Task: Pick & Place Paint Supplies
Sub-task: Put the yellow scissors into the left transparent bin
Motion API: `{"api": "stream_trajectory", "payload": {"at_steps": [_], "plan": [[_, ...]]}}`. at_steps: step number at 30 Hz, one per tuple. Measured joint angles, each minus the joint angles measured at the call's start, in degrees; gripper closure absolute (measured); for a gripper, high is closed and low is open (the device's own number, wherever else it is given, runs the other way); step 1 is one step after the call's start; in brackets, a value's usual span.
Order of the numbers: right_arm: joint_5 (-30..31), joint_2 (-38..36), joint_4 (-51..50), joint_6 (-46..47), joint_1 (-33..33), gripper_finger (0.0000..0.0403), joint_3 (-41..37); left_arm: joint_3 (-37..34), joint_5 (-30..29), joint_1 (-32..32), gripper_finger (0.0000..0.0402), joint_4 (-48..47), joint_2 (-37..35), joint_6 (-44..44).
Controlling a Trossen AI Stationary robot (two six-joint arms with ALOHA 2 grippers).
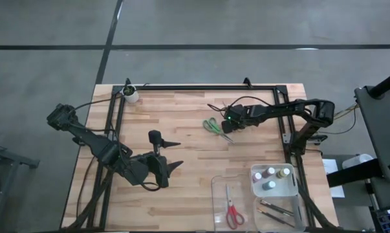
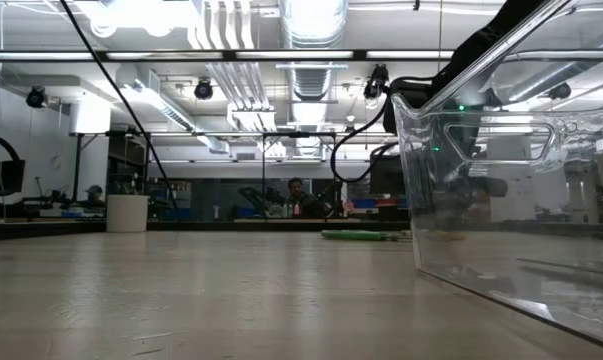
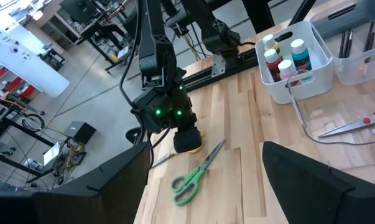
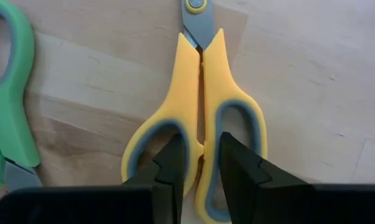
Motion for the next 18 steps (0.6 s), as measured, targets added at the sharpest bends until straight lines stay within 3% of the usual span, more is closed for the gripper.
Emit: {"api": "stream_trajectory", "payload": {"at_steps": [7, 18], "plan": [[-1.4, -3.7, -0.6, -1.0, 0.1, 0.0336, 0.5, 0.0, 0.0, 0.0, 0.0088, 0.0, 0.0, 0.0], [-1.0, -14.0, -2.4, -3.1, 2.9, 0.0382, 1.1, 0.0, 0.0, 0.0, 0.0087, 0.0, 0.0, 0.0]]}}
